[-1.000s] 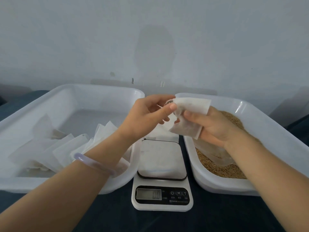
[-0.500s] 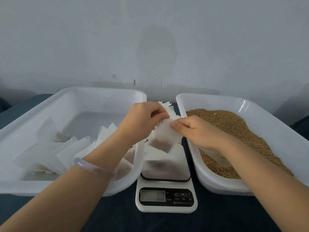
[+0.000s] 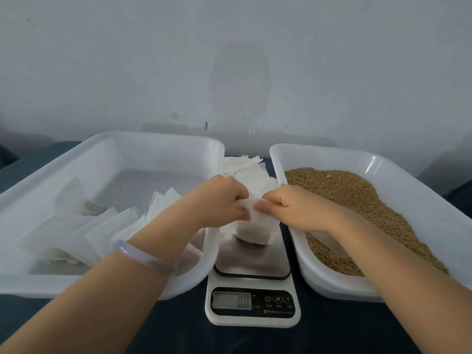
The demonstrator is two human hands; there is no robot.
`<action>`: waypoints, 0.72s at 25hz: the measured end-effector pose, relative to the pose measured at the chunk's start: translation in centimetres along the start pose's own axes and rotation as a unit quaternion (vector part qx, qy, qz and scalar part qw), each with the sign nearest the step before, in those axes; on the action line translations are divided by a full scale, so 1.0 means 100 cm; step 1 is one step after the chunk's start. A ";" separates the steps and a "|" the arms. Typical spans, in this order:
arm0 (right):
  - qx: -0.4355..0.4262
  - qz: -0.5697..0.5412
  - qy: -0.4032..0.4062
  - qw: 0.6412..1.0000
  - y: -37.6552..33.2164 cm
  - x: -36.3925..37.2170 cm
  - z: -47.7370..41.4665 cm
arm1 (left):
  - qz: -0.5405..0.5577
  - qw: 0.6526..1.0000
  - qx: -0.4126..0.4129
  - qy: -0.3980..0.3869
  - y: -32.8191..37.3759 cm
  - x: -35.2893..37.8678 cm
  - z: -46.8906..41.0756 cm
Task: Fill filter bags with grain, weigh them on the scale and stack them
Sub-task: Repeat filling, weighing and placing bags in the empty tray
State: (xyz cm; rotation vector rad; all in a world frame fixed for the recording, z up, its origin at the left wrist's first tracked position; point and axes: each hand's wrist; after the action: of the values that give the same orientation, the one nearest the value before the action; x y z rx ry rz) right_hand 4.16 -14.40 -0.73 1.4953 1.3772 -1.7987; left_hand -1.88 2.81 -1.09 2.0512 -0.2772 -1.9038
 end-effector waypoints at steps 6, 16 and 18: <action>0.033 0.110 -0.027 0.993 -0.008 0.008 -0.010 | -0.034 0.999 -0.007 -0.001 0.007 0.010 0.000; 0.003 0.143 -0.024 0.989 -0.011 0.015 -0.014 | -0.107 0.993 -0.020 -0.049 0.013 0.012 -0.006; 0.005 0.142 -0.023 0.990 -0.010 0.015 -0.013 | -0.113 0.992 -0.022 -0.053 0.014 0.012 -0.007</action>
State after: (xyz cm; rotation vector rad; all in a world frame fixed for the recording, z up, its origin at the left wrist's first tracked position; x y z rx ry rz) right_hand 3.51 -12.41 -1.61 1.5556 1.0737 -1.6520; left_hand -0.96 1.17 -1.65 2.0303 -0.0276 -2.1341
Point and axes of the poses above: each hand's wrist, its own z-axis away from the middle knuckle, its own x-axis out of the palm, y = z × x, and after that the axes turned 15 degrees about -x, right-handed
